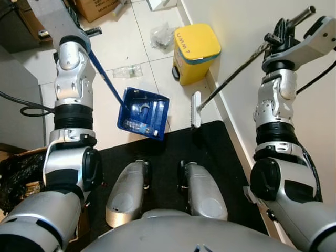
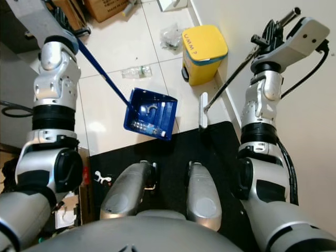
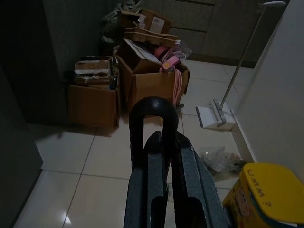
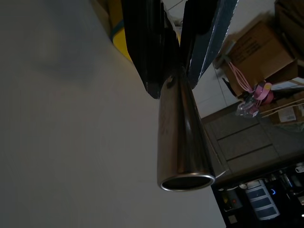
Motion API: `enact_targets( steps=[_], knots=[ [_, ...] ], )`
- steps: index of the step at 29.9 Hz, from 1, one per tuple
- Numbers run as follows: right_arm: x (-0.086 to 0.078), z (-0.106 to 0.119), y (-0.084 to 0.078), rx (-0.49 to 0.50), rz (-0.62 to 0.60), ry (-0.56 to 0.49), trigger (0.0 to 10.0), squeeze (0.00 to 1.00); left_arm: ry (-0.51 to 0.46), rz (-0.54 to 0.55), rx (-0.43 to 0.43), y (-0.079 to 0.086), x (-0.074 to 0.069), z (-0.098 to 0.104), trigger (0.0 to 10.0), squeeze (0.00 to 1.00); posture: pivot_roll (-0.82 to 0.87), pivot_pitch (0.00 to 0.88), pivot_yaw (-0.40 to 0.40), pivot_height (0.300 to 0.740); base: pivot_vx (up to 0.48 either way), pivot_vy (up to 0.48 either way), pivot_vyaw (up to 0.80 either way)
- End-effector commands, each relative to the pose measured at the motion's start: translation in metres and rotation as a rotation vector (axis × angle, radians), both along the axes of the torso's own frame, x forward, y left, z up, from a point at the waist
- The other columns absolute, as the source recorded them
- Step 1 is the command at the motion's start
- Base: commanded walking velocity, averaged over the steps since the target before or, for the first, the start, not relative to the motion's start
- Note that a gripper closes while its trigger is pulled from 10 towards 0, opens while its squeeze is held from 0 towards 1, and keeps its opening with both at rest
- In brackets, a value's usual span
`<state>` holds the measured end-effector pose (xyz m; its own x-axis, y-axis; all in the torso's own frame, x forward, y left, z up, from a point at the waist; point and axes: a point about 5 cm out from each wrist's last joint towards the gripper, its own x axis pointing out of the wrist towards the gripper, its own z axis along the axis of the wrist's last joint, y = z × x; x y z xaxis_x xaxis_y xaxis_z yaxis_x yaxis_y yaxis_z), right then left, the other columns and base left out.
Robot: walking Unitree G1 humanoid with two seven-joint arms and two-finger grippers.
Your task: Sweep floor
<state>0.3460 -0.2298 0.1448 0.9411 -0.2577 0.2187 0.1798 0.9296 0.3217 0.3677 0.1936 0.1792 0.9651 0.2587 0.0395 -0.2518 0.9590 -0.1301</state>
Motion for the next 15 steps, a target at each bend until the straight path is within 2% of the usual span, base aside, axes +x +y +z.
enact_targets(
  steps=[1, 15],
  knots=[
    [0.0003, 0.0073, -0.0045, -0.009, -0.013, -0.040, 10.0, 0.00, -0.029, -0.014, -0.008, -0.0027, -0.0012, 0.0057, 10.0, 0.00, 0.11, 0.000, -0.007, 0.740, -0.394, 0.000, 0.00],
    [0.0005, 0.0048, -0.0042, -0.010, -0.010, -0.031, 10.0, 0.00, -0.029, -0.013, -0.010, -0.0030, -0.0014, 0.0063, 10.0, 0.00, 0.10, 0.000, -0.008, 0.740, -0.425, 0.000, 0.00]
  ],
)
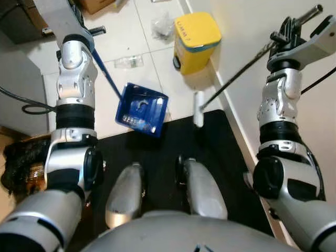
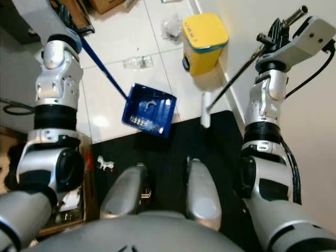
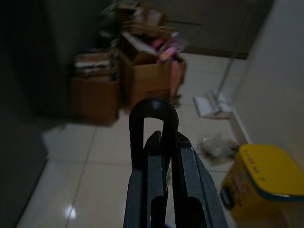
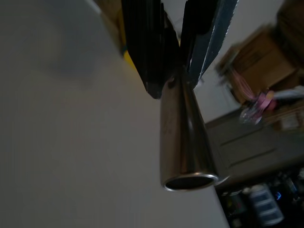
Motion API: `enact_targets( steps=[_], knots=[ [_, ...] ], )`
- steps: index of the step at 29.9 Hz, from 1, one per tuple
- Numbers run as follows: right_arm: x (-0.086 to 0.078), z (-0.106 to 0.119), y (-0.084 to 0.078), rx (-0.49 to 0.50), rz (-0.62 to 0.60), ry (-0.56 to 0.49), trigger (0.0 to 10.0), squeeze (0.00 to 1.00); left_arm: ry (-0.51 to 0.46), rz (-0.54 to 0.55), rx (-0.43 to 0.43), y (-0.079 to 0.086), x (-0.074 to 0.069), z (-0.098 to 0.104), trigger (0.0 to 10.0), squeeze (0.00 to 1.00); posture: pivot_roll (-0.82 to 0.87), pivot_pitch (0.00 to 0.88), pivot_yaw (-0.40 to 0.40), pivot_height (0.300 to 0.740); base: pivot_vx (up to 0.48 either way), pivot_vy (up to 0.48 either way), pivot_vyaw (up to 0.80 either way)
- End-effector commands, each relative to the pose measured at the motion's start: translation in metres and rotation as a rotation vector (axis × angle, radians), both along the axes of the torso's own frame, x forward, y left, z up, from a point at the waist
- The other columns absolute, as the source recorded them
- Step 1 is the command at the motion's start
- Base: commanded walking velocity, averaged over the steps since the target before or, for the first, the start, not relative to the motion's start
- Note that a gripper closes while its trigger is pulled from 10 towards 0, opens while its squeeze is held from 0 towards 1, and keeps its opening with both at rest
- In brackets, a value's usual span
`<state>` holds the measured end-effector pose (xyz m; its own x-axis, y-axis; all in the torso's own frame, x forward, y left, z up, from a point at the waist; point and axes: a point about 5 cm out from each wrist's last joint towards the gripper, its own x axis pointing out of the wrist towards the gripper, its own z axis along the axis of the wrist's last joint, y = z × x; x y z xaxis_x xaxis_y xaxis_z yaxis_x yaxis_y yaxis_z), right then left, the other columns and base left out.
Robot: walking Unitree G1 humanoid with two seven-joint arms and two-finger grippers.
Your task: Sweep floor
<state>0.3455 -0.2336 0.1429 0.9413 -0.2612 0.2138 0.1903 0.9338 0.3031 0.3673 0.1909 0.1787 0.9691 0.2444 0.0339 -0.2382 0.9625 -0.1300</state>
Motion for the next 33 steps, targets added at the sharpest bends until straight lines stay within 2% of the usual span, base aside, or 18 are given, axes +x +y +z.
enact_targets(
  steps=[1, 33],
  knots=[
    [0.0011, 0.0065, -0.0006, 0.007, -0.002, -0.040, 10.0, 0.00, -0.033, 0.002, -0.010, -0.0006, -0.0010, 0.0065, 10.0, 0.00, 0.10, 0.000, -0.008, 0.740, -0.420, 0.000, 0.00],
    [0.0023, 0.0032, 0.0004, 0.004, 0.007, -0.026, 10.0, 0.00, -0.031, -0.009, -0.014, -0.0027, -0.0006, 0.0068, 10.0, 0.00, 0.10, 0.000, -0.007, 0.740, -0.419, 0.000, 0.00]
  ],
)
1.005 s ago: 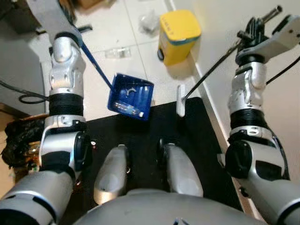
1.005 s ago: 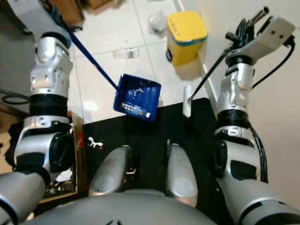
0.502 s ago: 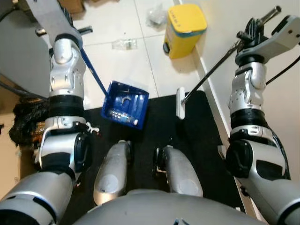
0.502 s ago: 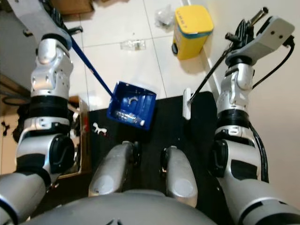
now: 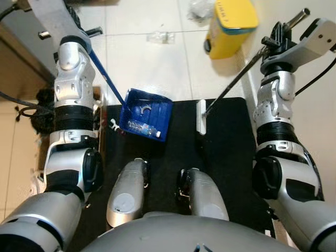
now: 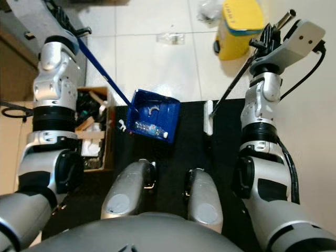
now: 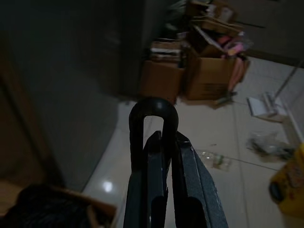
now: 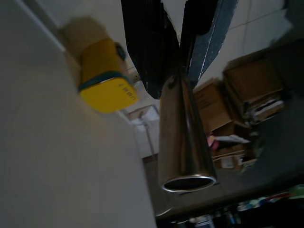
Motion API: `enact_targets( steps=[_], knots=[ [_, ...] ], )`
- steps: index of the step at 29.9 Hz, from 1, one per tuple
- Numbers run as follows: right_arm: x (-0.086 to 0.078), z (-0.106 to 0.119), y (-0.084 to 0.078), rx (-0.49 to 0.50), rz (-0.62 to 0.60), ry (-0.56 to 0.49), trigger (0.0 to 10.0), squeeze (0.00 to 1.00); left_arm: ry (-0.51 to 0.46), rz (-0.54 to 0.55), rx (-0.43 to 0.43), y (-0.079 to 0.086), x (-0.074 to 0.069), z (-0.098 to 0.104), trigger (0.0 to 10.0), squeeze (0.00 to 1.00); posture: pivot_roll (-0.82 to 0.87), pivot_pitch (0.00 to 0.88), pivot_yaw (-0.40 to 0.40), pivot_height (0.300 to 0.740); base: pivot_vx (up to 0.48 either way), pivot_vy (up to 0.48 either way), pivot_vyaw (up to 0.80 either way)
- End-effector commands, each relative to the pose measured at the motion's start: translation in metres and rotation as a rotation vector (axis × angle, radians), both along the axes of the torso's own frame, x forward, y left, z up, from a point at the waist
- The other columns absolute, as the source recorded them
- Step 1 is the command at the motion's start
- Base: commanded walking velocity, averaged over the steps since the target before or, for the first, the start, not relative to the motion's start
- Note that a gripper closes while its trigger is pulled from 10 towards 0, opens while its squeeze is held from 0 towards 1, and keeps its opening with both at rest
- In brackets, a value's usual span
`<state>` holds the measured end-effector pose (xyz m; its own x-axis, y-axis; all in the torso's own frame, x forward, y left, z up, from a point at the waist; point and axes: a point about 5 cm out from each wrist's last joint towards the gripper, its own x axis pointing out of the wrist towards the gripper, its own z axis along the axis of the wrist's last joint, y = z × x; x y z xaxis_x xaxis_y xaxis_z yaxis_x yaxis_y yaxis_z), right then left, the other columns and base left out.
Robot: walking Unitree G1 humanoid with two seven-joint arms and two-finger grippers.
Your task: Sweep floor
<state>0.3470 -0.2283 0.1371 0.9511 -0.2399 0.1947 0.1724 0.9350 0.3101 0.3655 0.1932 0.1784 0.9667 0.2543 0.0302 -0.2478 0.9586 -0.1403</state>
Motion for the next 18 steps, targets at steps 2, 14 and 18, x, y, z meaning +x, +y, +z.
enact_targets(
  steps=[2, 14, 18],
  knots=[
    [0.0009, 0.0086, -0.0048, -0.006, -0.016, -0.043, 10.0, 0.00, -0.032, -0.020, -0.003, -0.0054, 0.0011, 0.0070, 10.0, 0.00, 0.10, 0.000, -0.007, 0.740, -0.411, 0.000, 0.00],
    [0.0008, 0.0077, -0.0041, -0.005, -0.017, -0.041, 10.0, 0.00, -0.030, -0.023, -0.002, -0.0059, 0.0010, 0.0063, 10.0, 0.00, 0.10, 0.000, -0.003, 0.740, -0.380, 0.000, 0.00],
    [0.0006, 0.0072, -0.0043, -0.003, -0.018, -0.039, 10.0, 0.00, -0.028, -0.024, -0.001, -0.0060, 0.0011, 0.0059, 10.0, 0.00, 0.10, 0.001, -0.002, 0.740, -0.376, 0.000, 0.00]
  ],
)
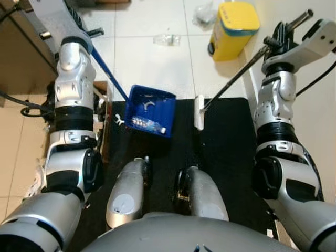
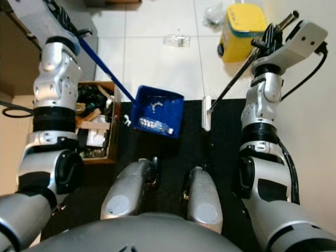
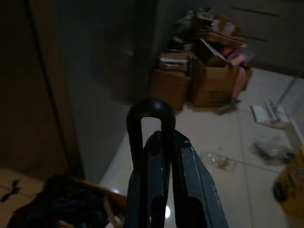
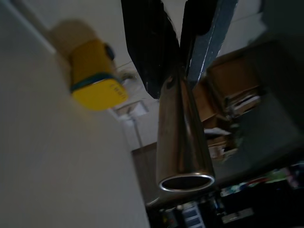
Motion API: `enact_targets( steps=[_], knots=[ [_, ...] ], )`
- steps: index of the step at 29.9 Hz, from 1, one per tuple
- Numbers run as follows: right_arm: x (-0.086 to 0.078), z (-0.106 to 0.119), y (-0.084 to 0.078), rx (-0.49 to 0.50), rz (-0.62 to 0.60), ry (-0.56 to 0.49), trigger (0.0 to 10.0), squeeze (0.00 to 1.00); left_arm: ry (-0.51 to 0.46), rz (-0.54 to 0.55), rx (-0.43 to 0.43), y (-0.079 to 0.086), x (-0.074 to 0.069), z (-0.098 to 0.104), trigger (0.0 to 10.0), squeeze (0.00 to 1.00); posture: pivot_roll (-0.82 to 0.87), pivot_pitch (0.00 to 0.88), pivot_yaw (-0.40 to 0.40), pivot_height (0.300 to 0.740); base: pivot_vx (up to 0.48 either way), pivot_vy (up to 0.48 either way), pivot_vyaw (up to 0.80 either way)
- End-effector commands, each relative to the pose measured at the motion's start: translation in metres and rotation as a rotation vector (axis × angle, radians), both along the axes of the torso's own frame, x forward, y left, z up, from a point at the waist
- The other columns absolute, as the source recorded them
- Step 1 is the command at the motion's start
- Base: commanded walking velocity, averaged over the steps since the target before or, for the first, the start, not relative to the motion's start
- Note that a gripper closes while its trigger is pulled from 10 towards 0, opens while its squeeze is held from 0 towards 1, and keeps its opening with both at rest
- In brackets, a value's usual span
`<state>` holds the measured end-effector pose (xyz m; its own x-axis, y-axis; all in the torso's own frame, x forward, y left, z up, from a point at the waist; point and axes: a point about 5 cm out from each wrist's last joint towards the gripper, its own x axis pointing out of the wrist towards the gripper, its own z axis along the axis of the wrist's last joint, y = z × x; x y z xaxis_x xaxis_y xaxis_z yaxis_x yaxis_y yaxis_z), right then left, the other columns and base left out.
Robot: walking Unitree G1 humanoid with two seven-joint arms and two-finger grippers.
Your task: Sweep floor
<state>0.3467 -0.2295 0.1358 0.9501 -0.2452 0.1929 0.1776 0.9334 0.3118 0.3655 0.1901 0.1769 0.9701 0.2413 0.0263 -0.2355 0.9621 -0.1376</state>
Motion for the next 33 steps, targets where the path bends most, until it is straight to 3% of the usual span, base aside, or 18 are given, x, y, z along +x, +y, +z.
enact_targets(
  steps=[1, 8, 33],
  knots=[
    [0.0008, 0.0084, -0.0033, -0.005, -0.014, -0.040, 10.0, 0.00, -0.030, -0.011, -0.002, -0.0030, 0.0013, 0.0071, 10.0, 0.00, 0.10, 0.002, -0.001, 0.740, -0.349, 0.000, 0.00],
    [0.0005, 0.0081, -0.0037, -0.006, -0.018, -0.040, 10.0, 0.00, -0.029, -0.013, -0.002, -0.0033, 0.0015, 0.0066, 10.0, 0.00, 0.10, 0.003, 0.000, 0.740, -0.316, 0.000, 0.00],
    [0.0003, 0.0059, -0.0041, -0.007, -0.019, -0.031, 10.0, 0.00, 0.019, -0.037, -0.035, -0.0107, 0.0055, -0.0007, 10.0, 0.00, 0.10, 0.005, -0.003, 0.740, 0.000, 0.000, 0.00]
  ],
)
